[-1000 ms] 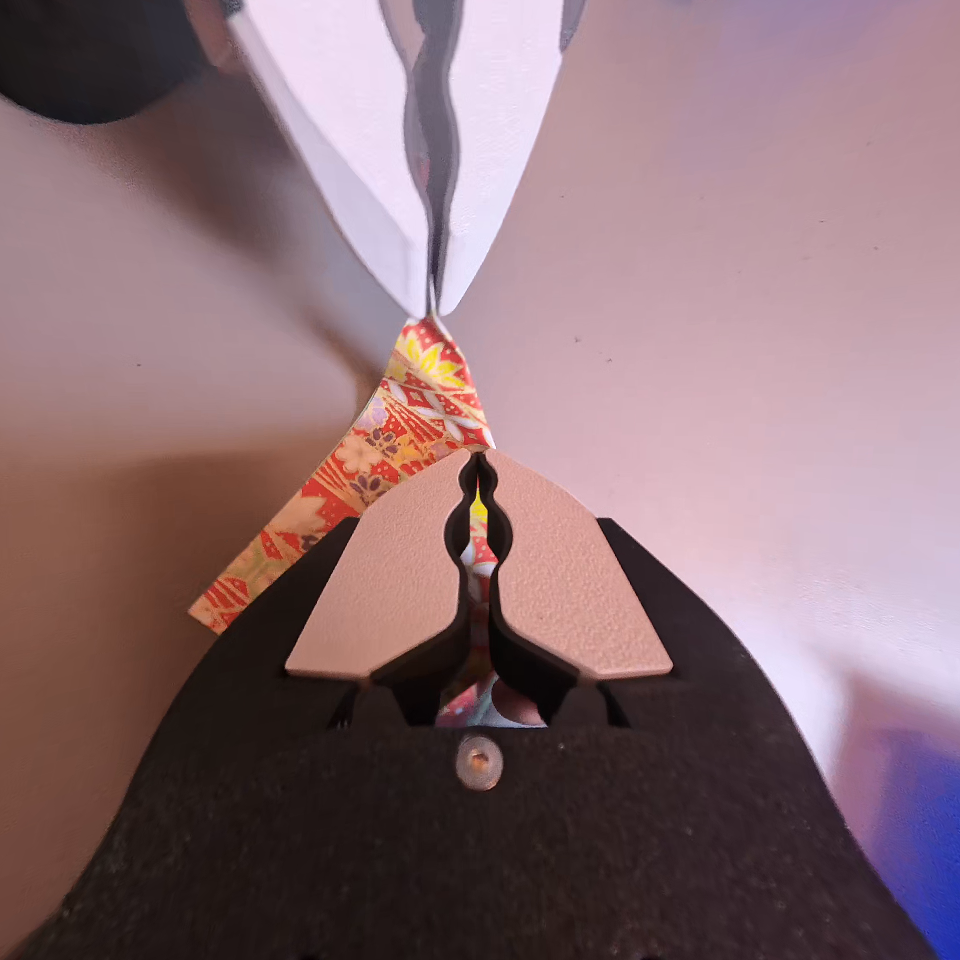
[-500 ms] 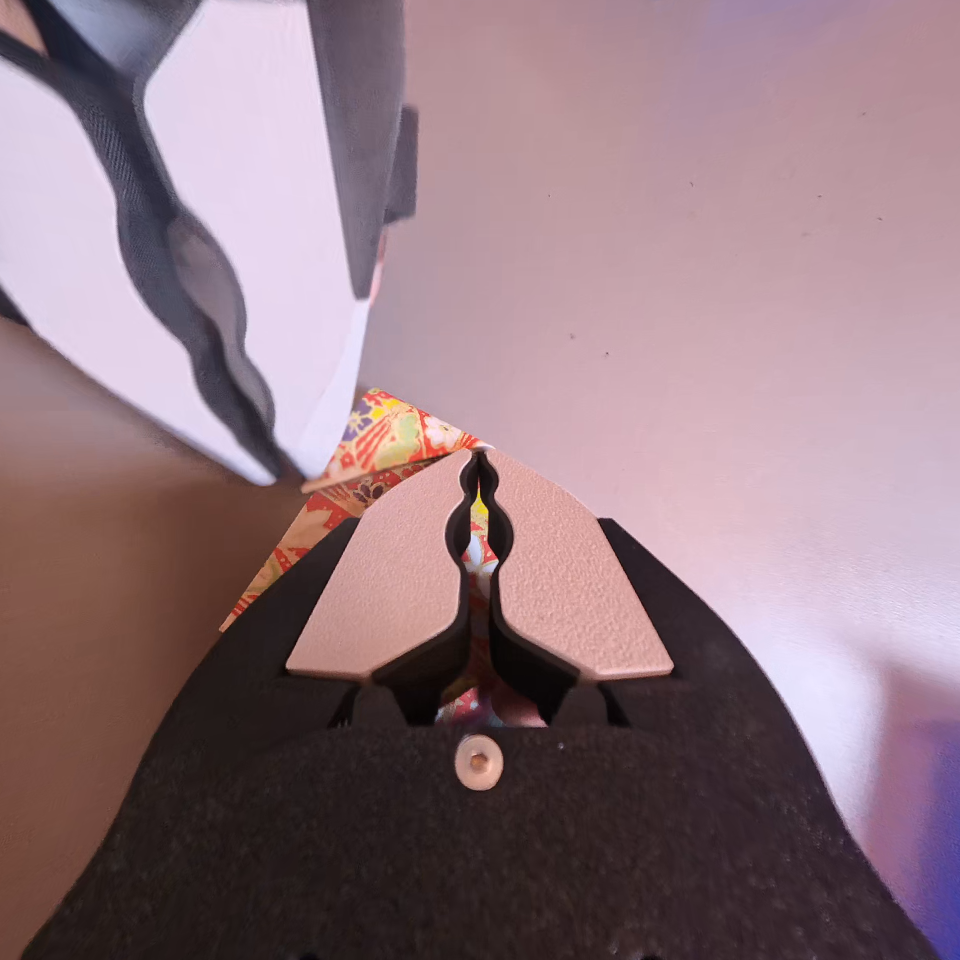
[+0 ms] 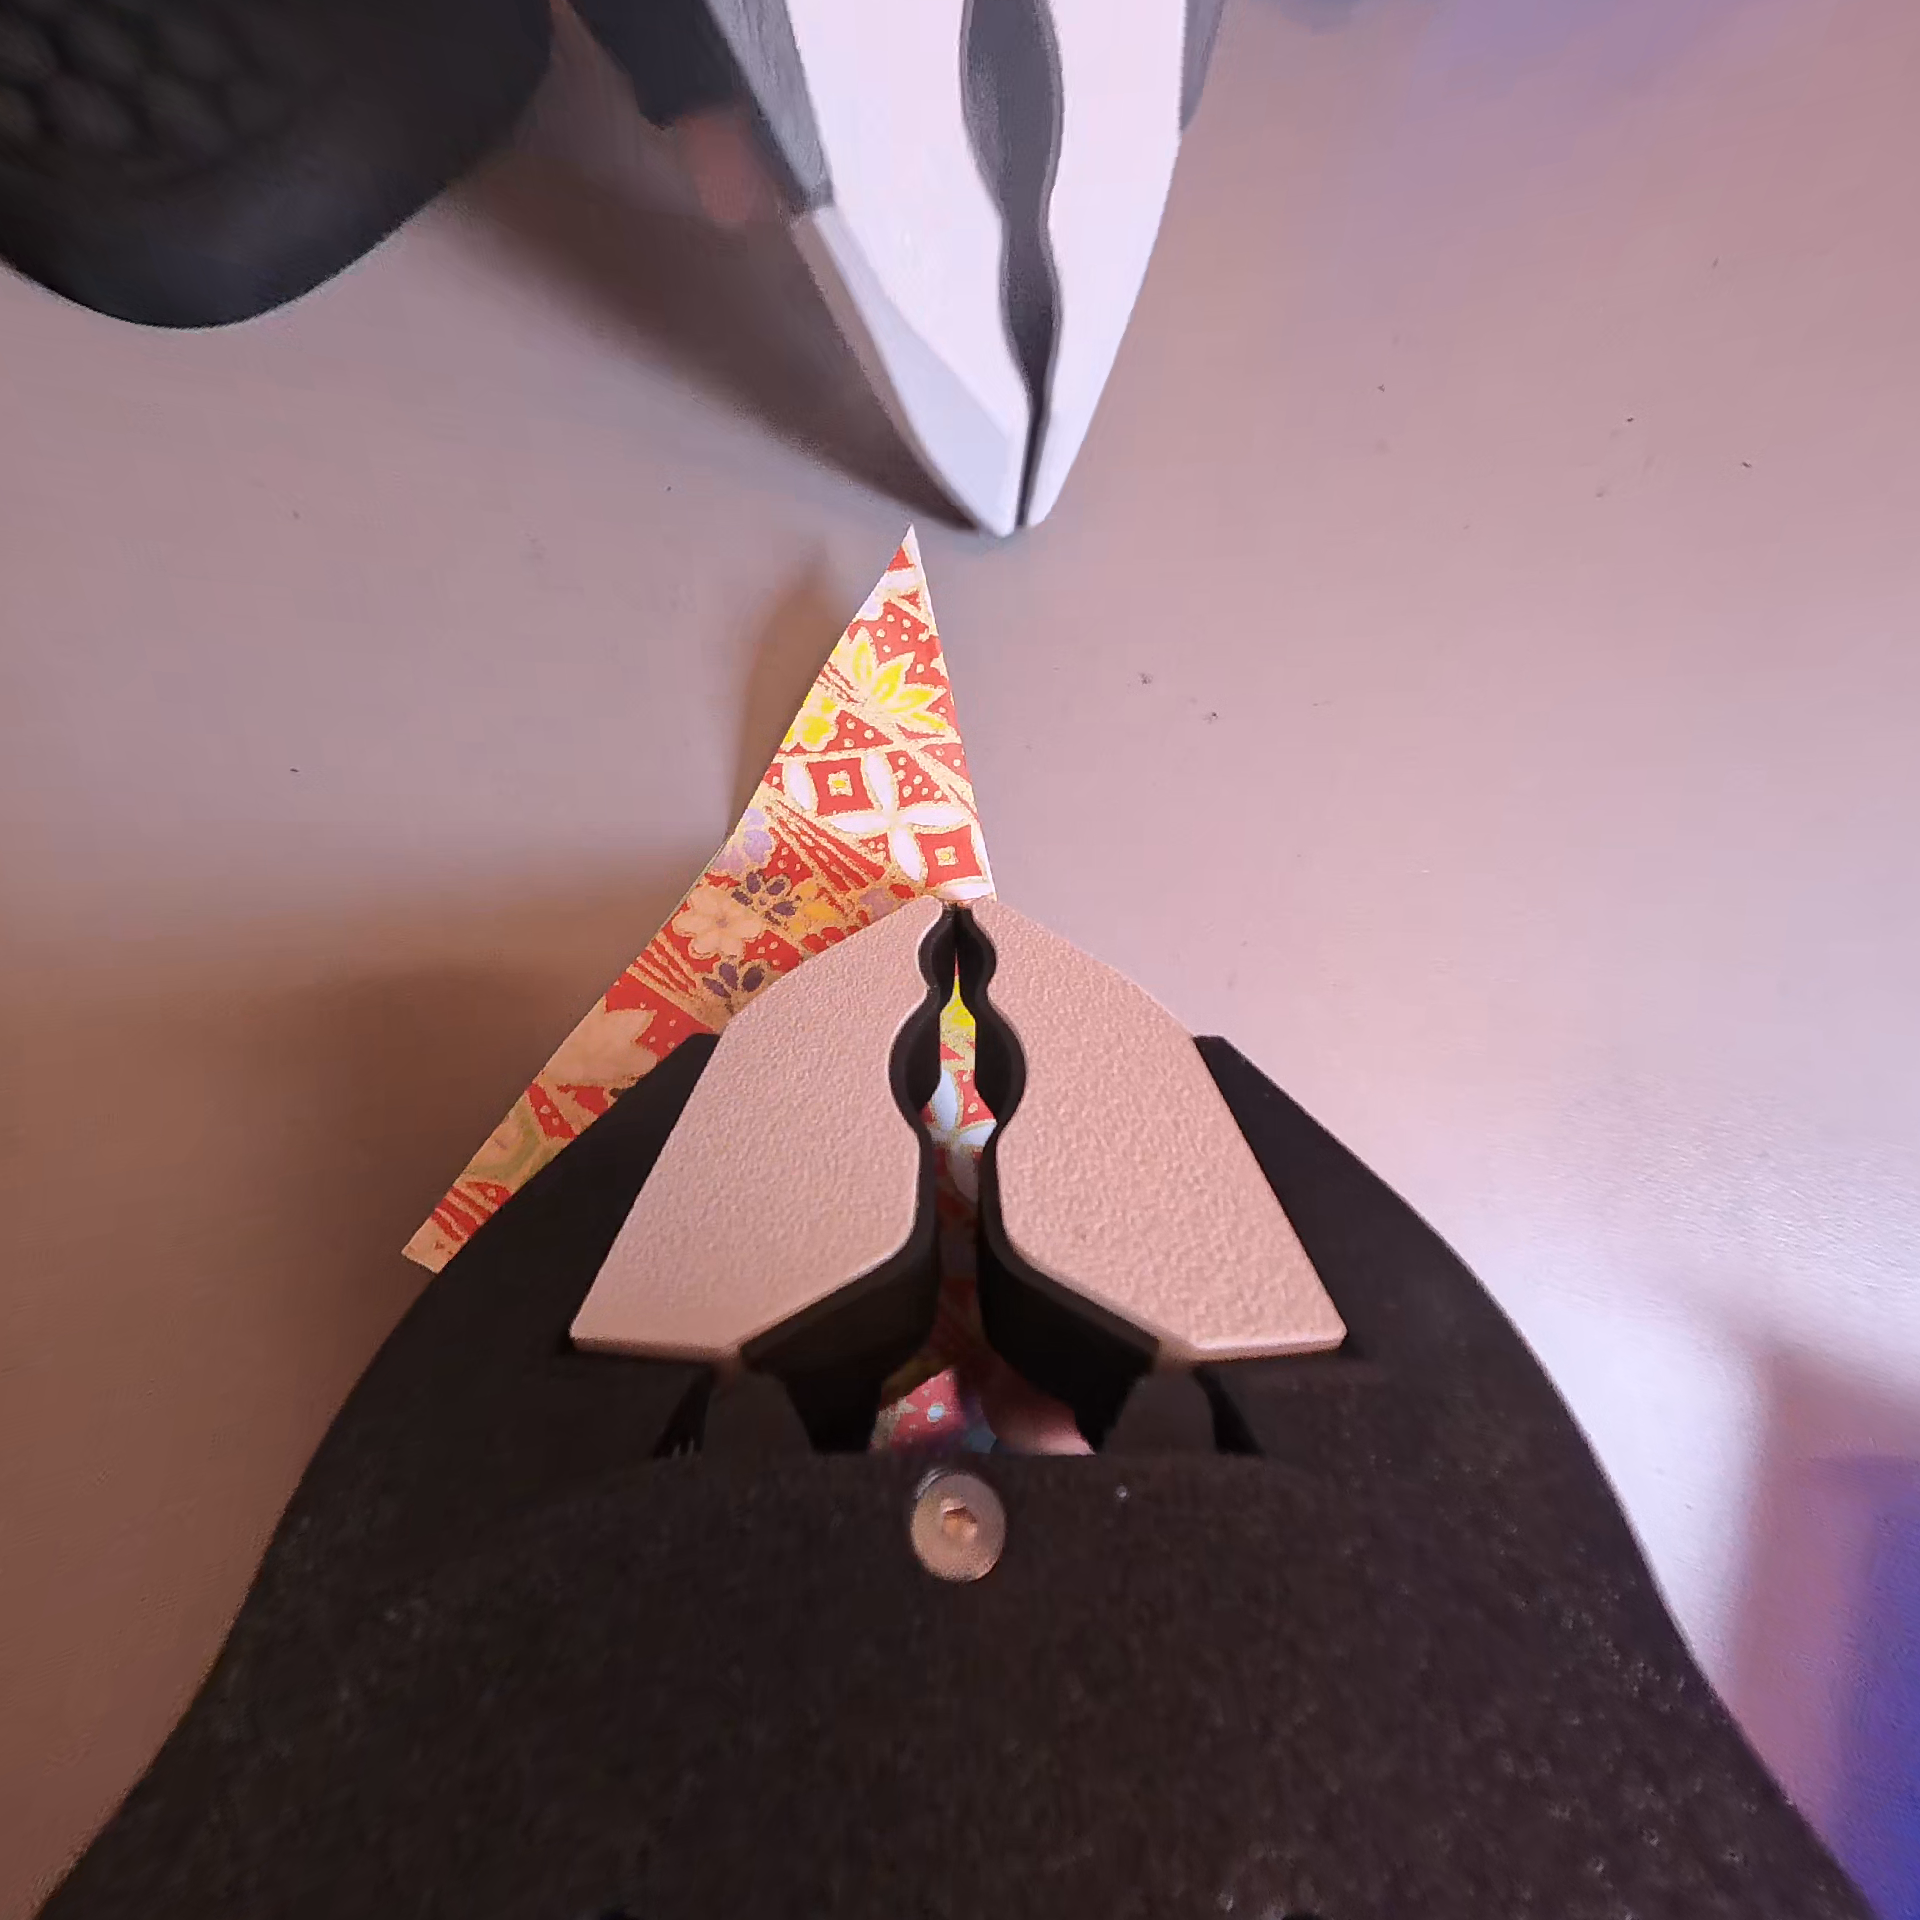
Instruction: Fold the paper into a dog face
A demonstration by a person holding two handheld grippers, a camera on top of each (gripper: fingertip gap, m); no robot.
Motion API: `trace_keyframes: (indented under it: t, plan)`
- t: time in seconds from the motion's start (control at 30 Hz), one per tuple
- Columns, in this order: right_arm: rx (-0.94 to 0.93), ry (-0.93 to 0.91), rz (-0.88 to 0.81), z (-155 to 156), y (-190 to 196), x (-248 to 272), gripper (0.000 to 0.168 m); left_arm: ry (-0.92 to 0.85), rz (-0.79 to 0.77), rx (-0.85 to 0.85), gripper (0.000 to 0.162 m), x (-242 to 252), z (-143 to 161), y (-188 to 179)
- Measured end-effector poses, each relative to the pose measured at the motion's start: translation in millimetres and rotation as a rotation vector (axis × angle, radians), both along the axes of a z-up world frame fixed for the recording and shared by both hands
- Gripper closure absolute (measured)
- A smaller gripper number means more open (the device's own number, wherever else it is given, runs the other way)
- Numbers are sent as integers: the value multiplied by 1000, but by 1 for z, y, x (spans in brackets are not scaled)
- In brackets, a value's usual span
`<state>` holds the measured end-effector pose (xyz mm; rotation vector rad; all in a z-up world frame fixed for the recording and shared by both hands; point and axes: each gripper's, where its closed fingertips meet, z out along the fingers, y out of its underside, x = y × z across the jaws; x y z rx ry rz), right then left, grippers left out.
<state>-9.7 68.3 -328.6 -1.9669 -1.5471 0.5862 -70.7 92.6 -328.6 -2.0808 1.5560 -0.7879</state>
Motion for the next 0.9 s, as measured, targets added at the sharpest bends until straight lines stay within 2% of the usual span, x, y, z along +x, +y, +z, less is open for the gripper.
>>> trace_keyframes:
  t: [0.2,0.33,0.53,0.9]
  plan:
    - [1,6,2,0,0,0,168,-39,-179,73,162,18,1,-20]
    - [2,10,3,0,0,0,168,-152,-164,41,162,40,10,-25]
    - [14,8,9,0,0,0,168,-207,-116,89,162,63,19,-21]
    - [4,15,1,0,0,0,168,-121,-209,85,162,67,10,-45]
